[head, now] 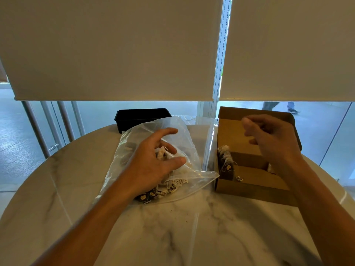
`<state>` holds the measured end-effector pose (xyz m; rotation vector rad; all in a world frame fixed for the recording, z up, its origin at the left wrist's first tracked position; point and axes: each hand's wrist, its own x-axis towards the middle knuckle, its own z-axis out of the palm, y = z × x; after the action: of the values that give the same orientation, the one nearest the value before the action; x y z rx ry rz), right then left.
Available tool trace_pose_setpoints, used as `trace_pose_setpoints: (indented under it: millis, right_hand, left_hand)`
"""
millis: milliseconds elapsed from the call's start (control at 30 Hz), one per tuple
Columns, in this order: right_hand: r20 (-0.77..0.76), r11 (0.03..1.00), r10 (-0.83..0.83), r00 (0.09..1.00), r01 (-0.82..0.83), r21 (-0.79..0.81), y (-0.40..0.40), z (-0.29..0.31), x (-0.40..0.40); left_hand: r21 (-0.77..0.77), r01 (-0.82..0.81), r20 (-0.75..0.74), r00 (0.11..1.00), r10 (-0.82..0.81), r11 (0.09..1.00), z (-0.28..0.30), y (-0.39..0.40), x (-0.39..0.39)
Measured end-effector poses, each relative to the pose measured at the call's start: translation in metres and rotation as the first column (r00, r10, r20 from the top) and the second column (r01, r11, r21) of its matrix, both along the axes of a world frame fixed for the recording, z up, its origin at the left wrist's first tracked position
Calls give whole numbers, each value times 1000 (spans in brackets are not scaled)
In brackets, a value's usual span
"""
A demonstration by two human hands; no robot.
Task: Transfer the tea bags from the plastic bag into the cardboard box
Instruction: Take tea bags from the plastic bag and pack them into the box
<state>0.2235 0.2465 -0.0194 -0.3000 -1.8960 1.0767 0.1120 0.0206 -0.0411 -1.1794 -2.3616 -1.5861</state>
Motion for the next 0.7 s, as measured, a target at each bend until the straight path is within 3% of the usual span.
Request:
trace_pose_setpoints:
  millis: [100, 167, 267, 367, 500, 700]
  right_hand:
    - [15, 986, 164, 986, -164, 31, -33, 10, 4]
    - [213, 939, 295, 931, -324, 114, -60, 8, 1]
    - [425, 862, 337, 840, -457, 219, -88, -4, -9]
    - [385, 865, 386, 838, -474, 166, -95, -10, -13]
    - [360, 880, 394, 845, -460, 115, -86, -5, -10]
    - [203, 924, 383, 901, -374, -79, -68, 4, -2]
  left_hand:
    - [-5, 35, -7, 999, -35, 999, 0, 1, 4]
    - [-14, 84, -10, 996, -84, 996, -1, 3, 7]
    - [58, 225, 5, 974, -225, 973, -3, 10, 12]
    - [111, 269, 29, 961, -273, 957, -5, 14, 12]
    - [85, 211, -17, 977, -211, 974, -1, 8, 13]
    - [90, 72, 40, 996, -76, 993, 10, -6, 2]
